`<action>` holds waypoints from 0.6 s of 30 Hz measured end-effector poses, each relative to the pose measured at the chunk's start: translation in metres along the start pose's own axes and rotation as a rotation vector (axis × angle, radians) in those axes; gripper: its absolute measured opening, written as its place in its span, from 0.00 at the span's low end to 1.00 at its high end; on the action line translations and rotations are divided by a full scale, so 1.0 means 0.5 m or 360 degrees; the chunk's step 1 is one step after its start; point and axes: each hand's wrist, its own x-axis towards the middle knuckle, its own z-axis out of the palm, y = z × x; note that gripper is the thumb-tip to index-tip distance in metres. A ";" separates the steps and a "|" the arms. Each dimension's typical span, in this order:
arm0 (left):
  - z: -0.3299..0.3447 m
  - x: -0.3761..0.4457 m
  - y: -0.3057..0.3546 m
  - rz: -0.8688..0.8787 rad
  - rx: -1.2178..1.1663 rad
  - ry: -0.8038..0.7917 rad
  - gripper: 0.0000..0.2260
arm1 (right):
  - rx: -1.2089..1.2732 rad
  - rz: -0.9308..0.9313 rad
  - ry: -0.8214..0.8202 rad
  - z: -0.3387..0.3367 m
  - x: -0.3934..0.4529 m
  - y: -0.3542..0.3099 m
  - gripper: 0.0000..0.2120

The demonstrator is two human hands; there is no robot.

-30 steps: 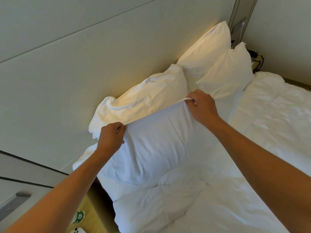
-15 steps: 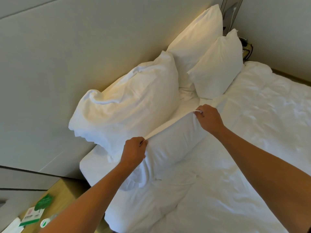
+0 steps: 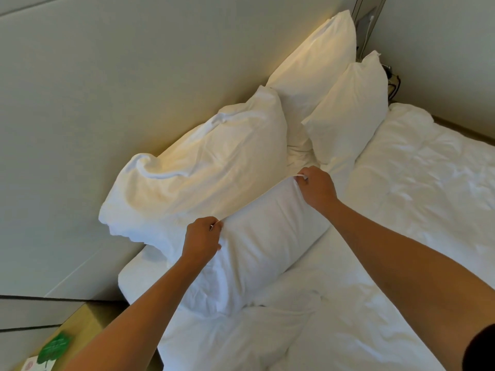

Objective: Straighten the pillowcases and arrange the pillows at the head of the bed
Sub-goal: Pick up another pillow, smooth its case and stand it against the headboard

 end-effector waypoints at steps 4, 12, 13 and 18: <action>-0.039 0.073 0.004 0.0035 0.0034 0.0063 0.15 | -0.0067 -0.0044 0.0043 0.019 0.077 -0.057 0.15; -0.075 0.160 -0.032 0.0063 0.0013 0.0232 0.15 | -0.0088 -0.0145 0.0174 0.096 0.154 -0.146 0.12; -0.065 0.157 -0.038 0.0059 0.0000 0.0210 0.15 | -0.0057 -0.0093 0.0144 0.115 0.133 -0.142 0.19; -0.005 0.122 -0.047 0.0094 -0.0032 0.0225 0.09 | 0.0387 0.0426 0.0193 0.212 -0.054 -0.073 0.42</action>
